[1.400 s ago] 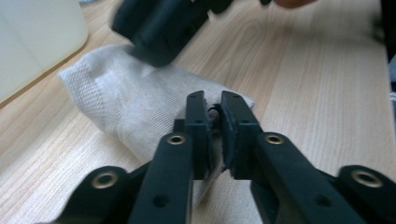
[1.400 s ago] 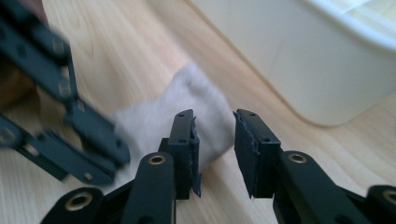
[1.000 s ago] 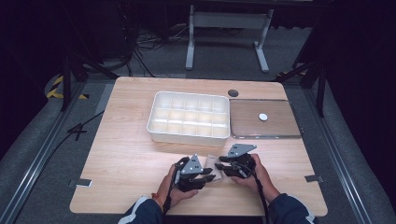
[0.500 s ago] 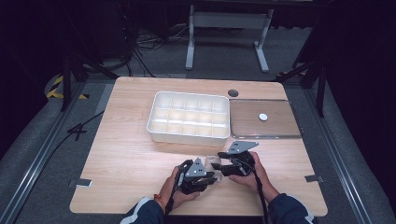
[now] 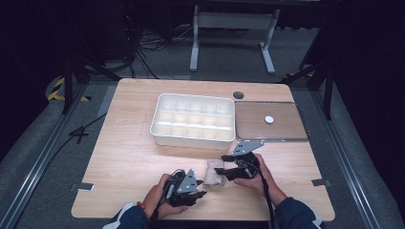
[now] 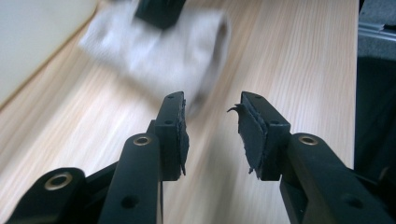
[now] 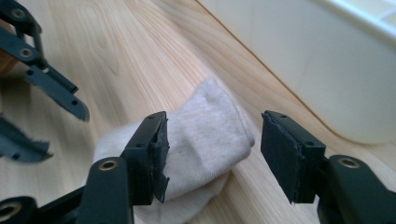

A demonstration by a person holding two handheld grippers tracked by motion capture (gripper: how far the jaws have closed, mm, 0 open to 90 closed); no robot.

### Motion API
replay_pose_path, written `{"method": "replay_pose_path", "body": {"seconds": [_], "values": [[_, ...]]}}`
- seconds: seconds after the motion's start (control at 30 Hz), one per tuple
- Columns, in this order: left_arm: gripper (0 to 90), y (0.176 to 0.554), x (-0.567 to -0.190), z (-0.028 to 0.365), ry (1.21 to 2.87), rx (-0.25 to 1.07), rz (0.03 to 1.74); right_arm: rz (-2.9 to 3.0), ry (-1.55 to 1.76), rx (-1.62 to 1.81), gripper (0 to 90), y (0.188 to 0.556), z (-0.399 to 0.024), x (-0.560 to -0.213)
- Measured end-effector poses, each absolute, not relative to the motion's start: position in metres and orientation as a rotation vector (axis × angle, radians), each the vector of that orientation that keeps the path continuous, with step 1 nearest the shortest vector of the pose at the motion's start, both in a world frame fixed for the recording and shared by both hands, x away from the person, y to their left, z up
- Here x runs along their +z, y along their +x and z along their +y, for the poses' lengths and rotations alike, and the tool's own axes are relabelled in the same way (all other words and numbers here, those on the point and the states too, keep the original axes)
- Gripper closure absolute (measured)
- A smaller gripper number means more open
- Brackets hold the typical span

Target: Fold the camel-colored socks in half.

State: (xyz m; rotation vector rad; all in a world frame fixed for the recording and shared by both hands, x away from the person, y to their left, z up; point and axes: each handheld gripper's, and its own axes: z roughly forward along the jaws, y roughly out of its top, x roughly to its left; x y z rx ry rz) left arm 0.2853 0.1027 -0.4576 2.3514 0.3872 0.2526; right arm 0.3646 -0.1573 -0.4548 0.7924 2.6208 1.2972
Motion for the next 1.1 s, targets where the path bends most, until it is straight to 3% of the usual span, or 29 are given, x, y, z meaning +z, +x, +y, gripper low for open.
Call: {"method": "replay_pose_path", "body": {"seconds": [0.23, 0.4, 0.5, 0.6, 0.8, 1.1], "values": [[57.0, 0.272, -0.455, 0.158, 2.32, 0.275, 0.533, 2.657, 0.798, 1.21, 38.1, 0.364, -0.146, -0.464], [42.9, 0.269, -0.461, 0.212, 2.293, 0.35, 0.73, 2.733, 0.87, 1.243, 36.9, 0.372, -0.152, -0.474], [35.9, 0.275, -0.467, 0.232, 2.274, 0.335, 0.831, 2.781, 0.85, 1.285, 50.0, 0.372, -0.151, -0.476], [27.7, 0.28, -0.471, 0.239, 2.26, 0.33, 0.89, 2.796, 0.832, 1.285, 53.9, 0.371, -0.149, -0.476], [23.2, 0.287, -0.476, 0.24, 2.251, 0.365, 0.929, 2.798, 0.797, 1.338, 70.2, 0.367, -0.148, -0.475], [17.7, 0.286, -0.481, 0.238, 2.235, 0.361, 0.942, 2.745, 0.767, 1.321, 75.7, 0.361, -0.152, -0.469]]}}
